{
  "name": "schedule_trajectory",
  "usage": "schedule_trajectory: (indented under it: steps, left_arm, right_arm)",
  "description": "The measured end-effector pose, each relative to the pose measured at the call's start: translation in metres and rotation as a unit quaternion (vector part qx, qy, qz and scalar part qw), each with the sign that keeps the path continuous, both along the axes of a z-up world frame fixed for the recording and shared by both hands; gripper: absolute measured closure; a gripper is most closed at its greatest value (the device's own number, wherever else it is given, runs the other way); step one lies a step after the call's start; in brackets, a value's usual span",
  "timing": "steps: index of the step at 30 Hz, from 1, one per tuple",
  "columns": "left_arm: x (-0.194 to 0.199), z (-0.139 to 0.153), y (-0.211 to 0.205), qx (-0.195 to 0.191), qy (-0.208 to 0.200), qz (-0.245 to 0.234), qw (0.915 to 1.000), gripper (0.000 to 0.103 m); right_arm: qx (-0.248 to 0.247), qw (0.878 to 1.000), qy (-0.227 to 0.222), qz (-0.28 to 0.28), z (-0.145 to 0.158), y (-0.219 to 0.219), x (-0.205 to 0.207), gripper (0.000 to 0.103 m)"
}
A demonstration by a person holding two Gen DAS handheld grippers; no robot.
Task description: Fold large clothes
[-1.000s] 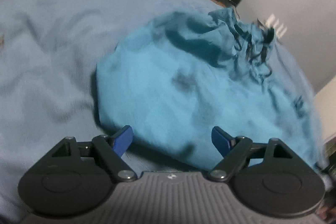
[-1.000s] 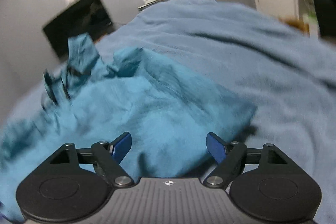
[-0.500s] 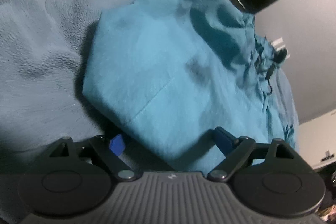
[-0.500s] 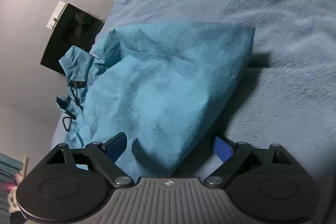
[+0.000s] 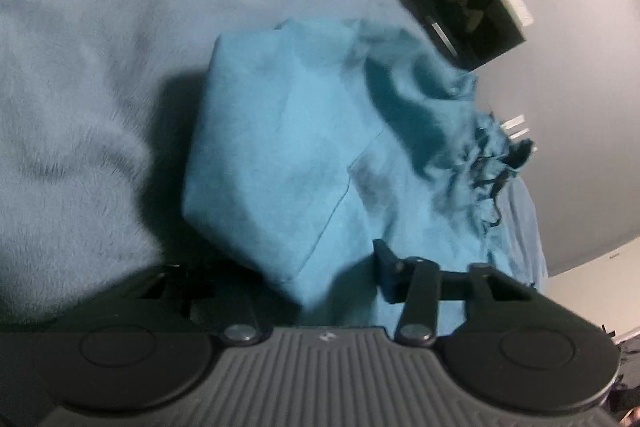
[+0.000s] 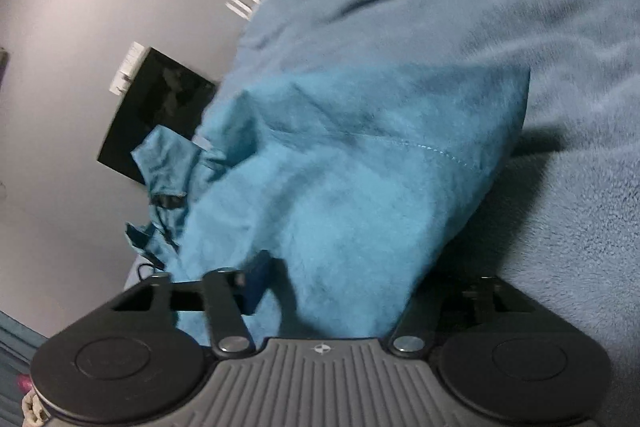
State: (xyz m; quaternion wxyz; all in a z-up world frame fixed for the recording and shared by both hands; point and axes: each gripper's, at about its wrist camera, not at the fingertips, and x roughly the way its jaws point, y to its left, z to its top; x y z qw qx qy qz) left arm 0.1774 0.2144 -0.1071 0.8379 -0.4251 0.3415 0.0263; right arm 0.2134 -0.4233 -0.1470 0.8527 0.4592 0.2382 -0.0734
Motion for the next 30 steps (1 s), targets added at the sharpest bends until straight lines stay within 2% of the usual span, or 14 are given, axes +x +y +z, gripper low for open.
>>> schedule_trajectory:
  steps: [2, 3, 4, 5, 6, 8, 11, 15, 18, 23, 26, 28, 30]
  left_arm:
    - [0.003, -0.001, -0.001, 0.008, -0.005, -0.009, 0.9999, 0.065]
    - [0.004, -0.004, 0.000, 0.004, -0.001, -0.010, 0.9999, 0.068]
    - [0.003, -0.006, 0.003, -0.003, -0.002, -0.010, 0.9999, 0.079]
    - [0.002, -0.004, 0.004, -0.004, -0.006, -0.014, 0.9999, 0.085]
    - [0.001, 0.002, 0.003, 0.006, -0.007, -0.019, 0.9998, 0.088]
    - [-0.003, 0.015, -0.001, 0.039, -0.013, -0.034, 0.9986, 0.096]
    - [-0.017, 0.033, 0.002, 0.059, -0.018, -0.041, 0.9973, 0.098]
    - [-0.039, 0.045, 0.018, 0.041, 0.001, -0.038, 0.9984, 0.098]
    - [-0.063, 0.057, 0.024, 0.039, 0.019, -0.054, 0.9976, 0.098]
    - [-0.100, 0.089, 0.020, 0.088, 0.030, -0.097, 0.9909, 0.098]
    - [-0.117, 0.097, 0.018, 0.108, 0.054, -0.116, 0.9859, 0.097]
    - [-0.120, 0.098, 0.020, 0.116, 0.075, -0.110, 0.9843, 0.094]
    - [-0.125, 0.102, 0.026, 0.128, 0.091, -0.094, 0.9832, 0.086]
  right_arm:
    - [-0.008, 1.000, -0.006, 0.005, 0.003, 0.001, 0.006, 0.045]
    - [-0.005, 1.000, -0.003, 0.006, 0.001, -0.001, 0.010, 0.052]
    - [0.002, 1.000, -0.003, 0.003, -0.001, -0.002, 0.012, 0.060]
    - [0.009, 1.000, -0.003, -0.002, -0.001, -0.003, 0.011, 0.075]
    - [0.014, 1.000, -0.007, -0.002, 0.000, -0.003, 0.010, 0.084]
    - [-0.001, 1.000, -0.012, 0.007, 0.010, 0.002, 0.007, 0.091]
    - [-0.027, 0.999, -0.020, 0.023, 0.032, 0.012, -0.003, 0.096]
    - [-0.040, 0.998, -0.020, 0.038, 0.054, 0.018, -0.025, 0.097]
    - [-0.042, 0.998, -0.010, 0.043, 0.065, 0.018, -0.043, 0.097]
    - [-0.040, 0.997, 0.021, 0.057, 0.083, 0.010, -0.073, 0.097]
    - [-0.064, 0.994, 0.037, 0.075, 0.094, 0.010, -0.085, 0.096]
    - [-0.092, 0.990, 0.063, 0.085, 0.101, 0.011, -0.084, 0.087]
    - [-0.108, 0.987, 0.095, 0.072, 0.105, 0.007, -0.080, 0.059]
